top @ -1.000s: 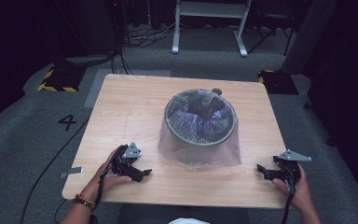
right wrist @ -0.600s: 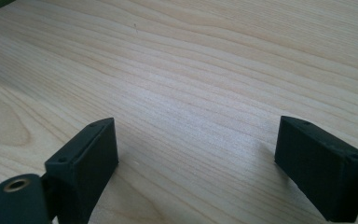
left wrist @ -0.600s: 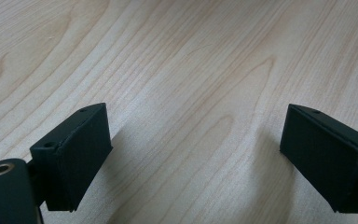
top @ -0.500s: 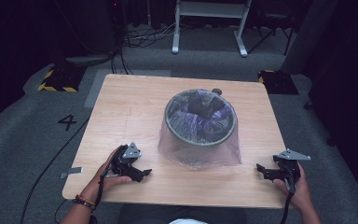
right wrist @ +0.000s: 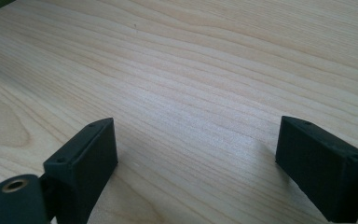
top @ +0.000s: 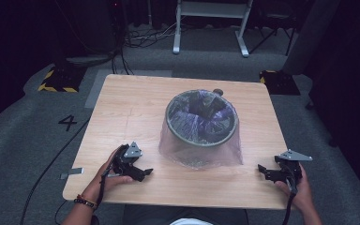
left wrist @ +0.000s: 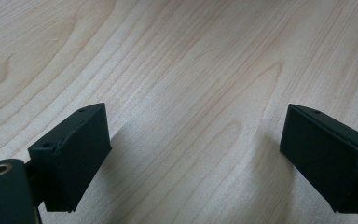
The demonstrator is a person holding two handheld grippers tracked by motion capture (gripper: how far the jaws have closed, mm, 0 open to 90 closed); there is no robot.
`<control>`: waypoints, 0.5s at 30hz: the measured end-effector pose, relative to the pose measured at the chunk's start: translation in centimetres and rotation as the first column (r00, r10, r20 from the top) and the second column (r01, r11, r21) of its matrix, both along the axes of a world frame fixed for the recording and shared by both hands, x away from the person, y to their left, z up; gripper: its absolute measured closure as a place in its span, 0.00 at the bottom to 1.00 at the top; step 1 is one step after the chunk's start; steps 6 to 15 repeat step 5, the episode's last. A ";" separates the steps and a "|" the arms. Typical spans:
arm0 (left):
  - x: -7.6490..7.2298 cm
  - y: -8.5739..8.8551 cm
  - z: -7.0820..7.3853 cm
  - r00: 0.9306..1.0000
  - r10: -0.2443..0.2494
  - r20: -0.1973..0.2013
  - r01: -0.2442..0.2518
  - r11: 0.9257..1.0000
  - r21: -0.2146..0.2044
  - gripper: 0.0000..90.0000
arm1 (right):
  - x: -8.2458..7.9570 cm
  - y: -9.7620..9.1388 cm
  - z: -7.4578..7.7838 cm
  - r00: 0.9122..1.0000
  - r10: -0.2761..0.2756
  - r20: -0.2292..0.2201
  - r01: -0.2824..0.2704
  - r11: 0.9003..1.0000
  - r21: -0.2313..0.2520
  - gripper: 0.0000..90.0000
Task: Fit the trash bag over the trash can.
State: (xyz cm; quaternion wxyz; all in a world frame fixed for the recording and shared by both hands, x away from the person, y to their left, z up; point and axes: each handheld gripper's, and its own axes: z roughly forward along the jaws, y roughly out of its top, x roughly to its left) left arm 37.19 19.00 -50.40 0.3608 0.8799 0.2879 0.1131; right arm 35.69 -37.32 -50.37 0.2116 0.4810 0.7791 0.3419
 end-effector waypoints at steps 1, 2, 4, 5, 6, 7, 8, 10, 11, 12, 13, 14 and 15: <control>0.0 0.0 0.0 1.000 0.003 -0.001 -0.003 1.000 0.000 0.09 | 0.0 0.0 0.0 1.000 0.000 0.000 0.000 1.000 0.000 0.14; 0.0 0.0 0.0 1.000 0.006 0.000 -0.006 1.000 -0.002 0.09 | 0.0 0.0 0.0 1.000 0.000 0.000 0.000 1.000 0.000 0.14; 0.1 -0.1 0.0 1.000 0.010 0.002 -0.010 1.000 -0.002 0.09 | 0.0 0.0 0.0 1.000 -0.001 0.001 0.001 1.000 0.000 0.14; 0.1 -0.1 0.0 1.000 0.013 0.000 -0.013 1.000 -0.003 0.09 | 0.0 0.0 0.0 1.000 0.000 -0.001 0.000 1.000 0.000 0.14; 0.1 -0.1 0.0 1.000 0.013 0.000 -0.013 1.000 -0.003 0.09 | 0.0 0.0 0.0 1.000 0.000 -0.001 0.000 1.000 0.000 0.14; 0.1 -0.1 0.0 1.000 0.013 0.000 -0.013 1.000 -0.003 0.09 | 0.0 0.0 0.0 1.000 0.000 -0.001 0.000 1.000 0.000 0.14; 0.1 -0.1 0.0 1.000 0.013 0.000 -0.013 1.000 -0.003 0.09 | 0.0 0.0 0.0 1.000 0.000 -0.001 0.000 1.000 0.000 0.14; 0.1 -0.1 0.0 1.000 0.013 0.000 -0.013 1.000 -0.003 0.09 | 0.0 0.0 0.0 1.000 0.000 -0.001 0.000 1.000 0.000 0.14; 0.1 -0.1 0.0 1.000 0.013 0.000 -0.013 1.000 -0.003 0.09 | 0.0 0.0 0.0 1.000 0.000 -0.001 0.000 1.000 0.000 0.14; 0.1 -0.1 0.0 1.000 0.013 0.000 -0.013 1.000 -0.003 0.09 | 0.0 0.0 0.0 1.000 0.000 -0.001 0.000 1.000 0.000 0.14; 0.1 -0.1 0.0 1.000 0.013 0.000 -0.013 1.000 -0.003 0.09 | 0.0 0.0 0.0 1.000 0.000 -0.001 0.000 1.000 0.000 0.14; 0.1 -0.1 0.0 1.000 0.013 0.000 -0.013 1.000 -0.003 0.09 | 0.0 0.0 0.0 1.000 0.000 -0.001 0.000 1.000 0.000 0.14; 0.1 -0.1 0.0 1.000 0.013 0.000 -0.013 1.000 -0.003 0.09 | 0.0 0.0 0.0 1.000 0.000 -0.001 0.000 1.000 0.000 0.14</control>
